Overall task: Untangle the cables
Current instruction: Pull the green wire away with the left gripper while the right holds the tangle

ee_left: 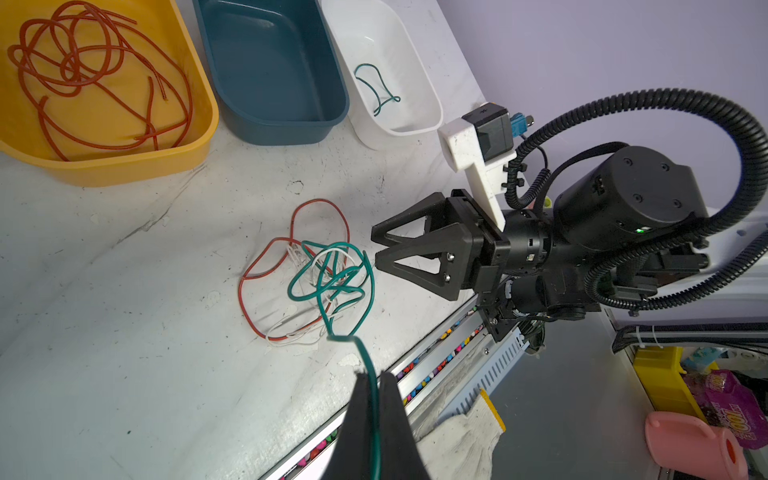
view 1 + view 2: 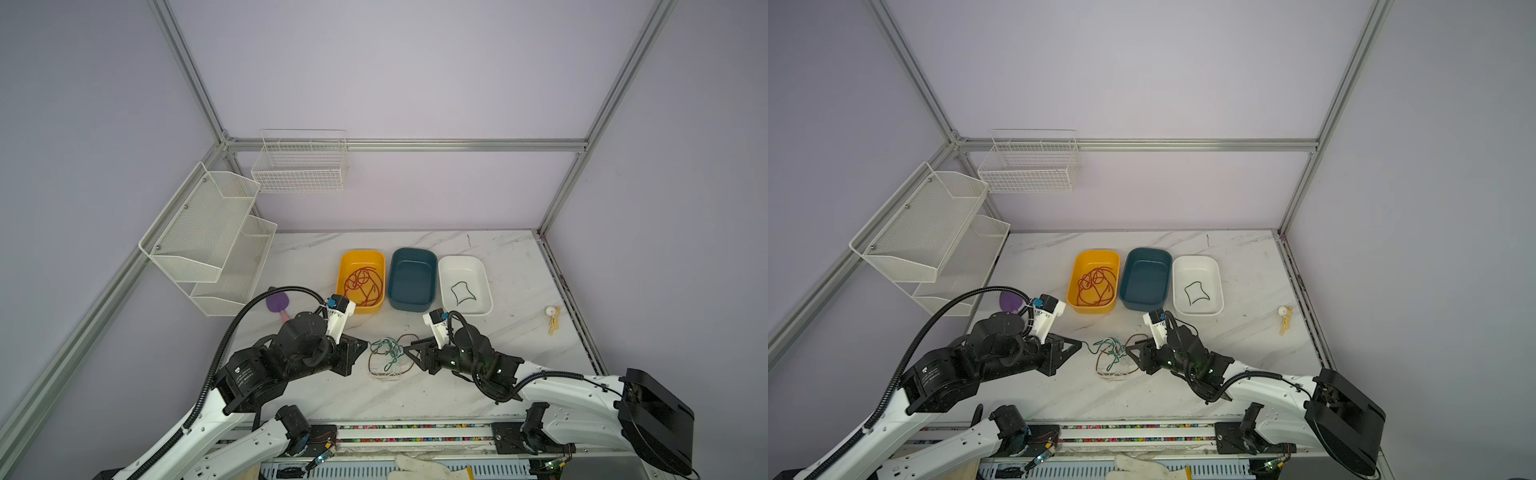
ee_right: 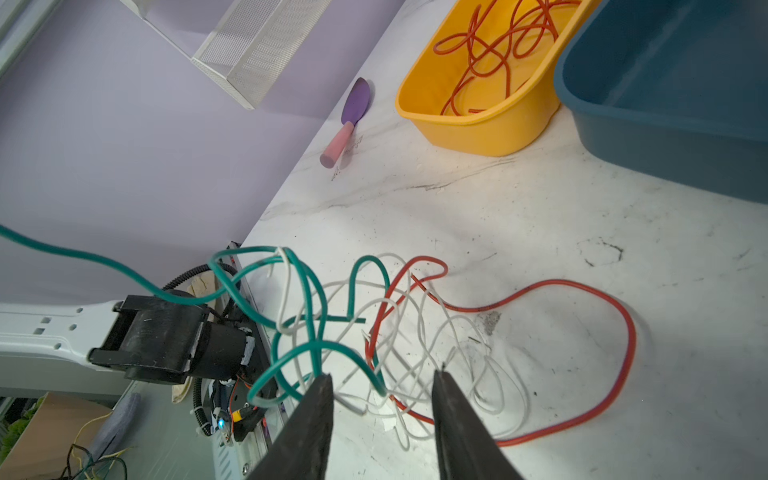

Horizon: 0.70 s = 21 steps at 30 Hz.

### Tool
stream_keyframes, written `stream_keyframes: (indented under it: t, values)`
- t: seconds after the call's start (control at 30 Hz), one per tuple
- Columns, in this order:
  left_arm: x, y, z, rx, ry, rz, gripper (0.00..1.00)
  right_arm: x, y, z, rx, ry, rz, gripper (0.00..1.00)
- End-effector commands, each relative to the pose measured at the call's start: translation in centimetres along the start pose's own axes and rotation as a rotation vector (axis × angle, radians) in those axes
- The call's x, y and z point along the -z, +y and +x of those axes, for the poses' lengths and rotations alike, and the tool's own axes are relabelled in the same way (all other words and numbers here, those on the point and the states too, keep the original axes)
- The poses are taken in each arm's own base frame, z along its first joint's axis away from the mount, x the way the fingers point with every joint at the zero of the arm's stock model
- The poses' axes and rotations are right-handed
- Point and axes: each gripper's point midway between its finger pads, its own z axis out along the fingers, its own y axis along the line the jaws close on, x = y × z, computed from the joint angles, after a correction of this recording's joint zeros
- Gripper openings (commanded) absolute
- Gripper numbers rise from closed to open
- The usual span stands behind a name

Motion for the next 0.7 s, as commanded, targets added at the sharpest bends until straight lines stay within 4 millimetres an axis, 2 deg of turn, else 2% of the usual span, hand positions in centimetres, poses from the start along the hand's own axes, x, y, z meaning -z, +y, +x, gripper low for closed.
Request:
stream_keyframes:
  t: [0.0,0.2,0.47,0.67]
  values:
    - [1.0,-0.7,-1.1,-0.038,-0.05,0.025,0.0,0.8,1.5,-0.9,0.005,-0.06,-0.072,0.43]
    - [0.9,-0.8,-1.2,-0.039,-0.045,0.026,0.0,1.1,2.3,-0.4,-0.017,-0.073,-0.151,0.46]
    - [1.1,-0.8,-1.2,-0.038,-0.051,0.029,0.0,0.0,1.6,-0.4,-0.018,-0.077,-0.128,0.44]
    - [1.4,-0.9,-1.3,-0.036,-0.064,0.033,0.0,-1.0,1.6,0.0,-0.022,-0.06,-0.144,0.36]
